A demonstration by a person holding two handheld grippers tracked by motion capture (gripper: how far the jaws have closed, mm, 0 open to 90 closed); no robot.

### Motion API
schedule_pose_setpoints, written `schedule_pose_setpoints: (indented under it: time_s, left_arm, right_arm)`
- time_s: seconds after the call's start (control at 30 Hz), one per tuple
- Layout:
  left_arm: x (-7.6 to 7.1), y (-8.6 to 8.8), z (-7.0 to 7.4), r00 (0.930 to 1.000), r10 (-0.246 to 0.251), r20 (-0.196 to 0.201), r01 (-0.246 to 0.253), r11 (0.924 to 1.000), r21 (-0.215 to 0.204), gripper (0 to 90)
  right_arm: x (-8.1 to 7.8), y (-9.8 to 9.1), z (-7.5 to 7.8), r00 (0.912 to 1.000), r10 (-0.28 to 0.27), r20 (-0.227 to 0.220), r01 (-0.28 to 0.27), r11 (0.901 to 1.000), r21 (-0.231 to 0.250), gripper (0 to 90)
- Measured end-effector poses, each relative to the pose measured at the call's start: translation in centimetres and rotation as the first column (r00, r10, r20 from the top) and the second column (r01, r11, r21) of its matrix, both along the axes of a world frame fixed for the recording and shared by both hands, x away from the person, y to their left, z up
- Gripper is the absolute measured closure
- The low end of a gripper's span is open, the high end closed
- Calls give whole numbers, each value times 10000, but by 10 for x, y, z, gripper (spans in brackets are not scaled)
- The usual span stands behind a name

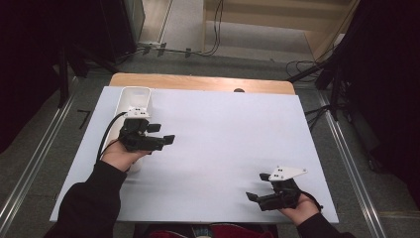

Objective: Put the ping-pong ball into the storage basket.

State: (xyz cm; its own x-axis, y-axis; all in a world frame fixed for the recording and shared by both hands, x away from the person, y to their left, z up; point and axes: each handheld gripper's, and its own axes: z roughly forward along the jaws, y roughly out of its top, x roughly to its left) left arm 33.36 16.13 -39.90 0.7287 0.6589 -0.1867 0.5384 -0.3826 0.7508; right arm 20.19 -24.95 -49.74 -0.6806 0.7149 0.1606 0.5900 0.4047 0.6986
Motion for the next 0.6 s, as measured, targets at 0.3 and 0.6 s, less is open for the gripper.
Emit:
schedule_pose_setpoints:
  time_s: [0.3, 0.6]
  left_arm:
    - [-7, -7, -5, 9990, -428, 102, 431, 9988, -213, 272]
    - [-15, -12, -10, 9980, -617, 159, 623, 9974, -360, 246]
  right_arm:
    - [0, 0, 0, 10000, -7, -31, 7, 10000, -18, 145]
    - [0, 0, 0, 10000, -16, -29, 16, 10000, 0, 145]
